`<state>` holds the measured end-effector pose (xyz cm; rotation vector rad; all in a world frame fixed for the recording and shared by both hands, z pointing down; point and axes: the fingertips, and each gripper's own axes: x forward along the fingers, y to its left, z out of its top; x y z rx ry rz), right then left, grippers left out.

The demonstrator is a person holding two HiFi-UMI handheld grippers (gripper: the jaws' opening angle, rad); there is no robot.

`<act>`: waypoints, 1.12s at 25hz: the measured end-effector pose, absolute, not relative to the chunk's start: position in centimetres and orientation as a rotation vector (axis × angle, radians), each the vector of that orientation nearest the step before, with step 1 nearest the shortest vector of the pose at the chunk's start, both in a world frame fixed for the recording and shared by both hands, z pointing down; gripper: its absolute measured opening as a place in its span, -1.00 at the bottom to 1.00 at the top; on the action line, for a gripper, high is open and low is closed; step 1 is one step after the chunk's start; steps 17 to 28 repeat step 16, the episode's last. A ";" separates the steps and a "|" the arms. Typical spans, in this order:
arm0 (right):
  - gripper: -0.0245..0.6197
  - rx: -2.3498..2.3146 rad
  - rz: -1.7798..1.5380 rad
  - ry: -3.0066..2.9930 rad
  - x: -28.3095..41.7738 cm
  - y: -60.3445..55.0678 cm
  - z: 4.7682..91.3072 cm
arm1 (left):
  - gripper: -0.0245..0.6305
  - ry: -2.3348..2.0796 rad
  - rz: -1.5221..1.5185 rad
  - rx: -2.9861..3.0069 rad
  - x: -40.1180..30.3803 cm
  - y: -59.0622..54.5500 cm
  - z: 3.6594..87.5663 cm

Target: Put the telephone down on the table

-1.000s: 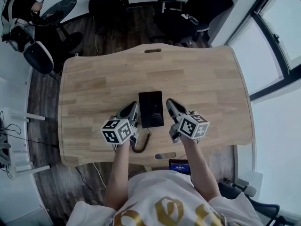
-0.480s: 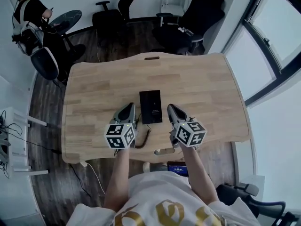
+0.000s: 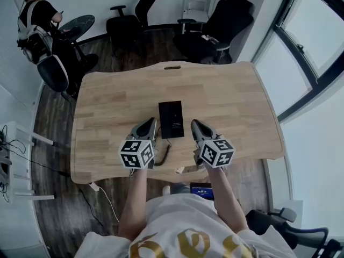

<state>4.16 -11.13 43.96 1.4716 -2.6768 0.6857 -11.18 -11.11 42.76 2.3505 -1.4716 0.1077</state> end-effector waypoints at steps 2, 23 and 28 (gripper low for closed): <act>-0.89 1.477 0.686 -2.672 4.2 -11.1 44.0 | -0.90 -1.472 0.109 2.353 -11.1 -11.0 42.6; -0.89 1.489 0.703 -2.703 4.6 -11.4 43.4 | -0.90 -1.502 0.061 2.316 -11.6 -11.2 42.2; -0.89 1.489 0.703 -2.703 4.6 -11.4 43.4 | -0.90 -1.502 0.061 2.316 -11.6 -11.2 42.2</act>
